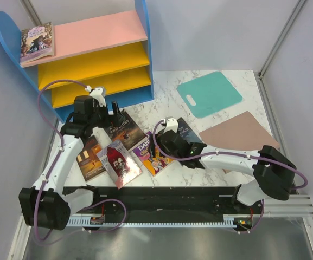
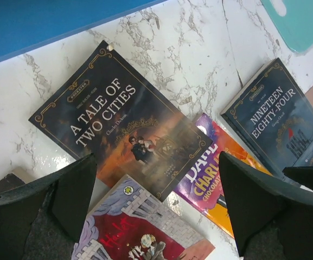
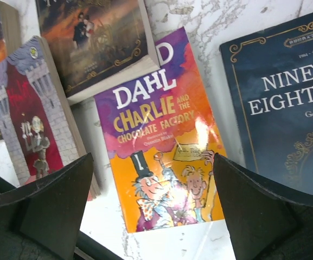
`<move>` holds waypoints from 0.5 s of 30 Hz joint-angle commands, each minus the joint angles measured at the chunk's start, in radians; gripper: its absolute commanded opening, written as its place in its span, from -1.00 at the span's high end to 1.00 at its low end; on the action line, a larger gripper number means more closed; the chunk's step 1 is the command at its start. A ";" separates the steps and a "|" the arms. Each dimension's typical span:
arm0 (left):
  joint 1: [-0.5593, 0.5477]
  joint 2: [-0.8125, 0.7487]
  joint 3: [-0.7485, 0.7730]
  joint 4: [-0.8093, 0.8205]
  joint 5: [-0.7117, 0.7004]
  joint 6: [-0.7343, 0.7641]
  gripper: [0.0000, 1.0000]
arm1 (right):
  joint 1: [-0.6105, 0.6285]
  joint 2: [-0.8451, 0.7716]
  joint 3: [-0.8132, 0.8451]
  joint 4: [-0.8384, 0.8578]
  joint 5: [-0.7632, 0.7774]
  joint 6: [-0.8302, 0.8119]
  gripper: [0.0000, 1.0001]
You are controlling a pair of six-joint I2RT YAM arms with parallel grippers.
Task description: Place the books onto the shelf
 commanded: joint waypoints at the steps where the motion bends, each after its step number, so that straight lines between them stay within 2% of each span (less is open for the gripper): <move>1: 0.017 -0.079 -0.025 -0.002 0.003 -0.072 -0.99 | 0.028 -0.036 -0.015 0.095 0.058 0.056 -0.96; 8: 0.029 -0.070 -0.027 -0.104 0.063 -0.158 -0.99 | 0.030 -0.010 -0.058 0.226 -0.065 0.068 -0.96; 15: 0.104 0.027 0.000 -0.246 0.155 -0.207 -0.92 | 0.028 0.109 -0.051 0.353 -0.218 0.065 -0.96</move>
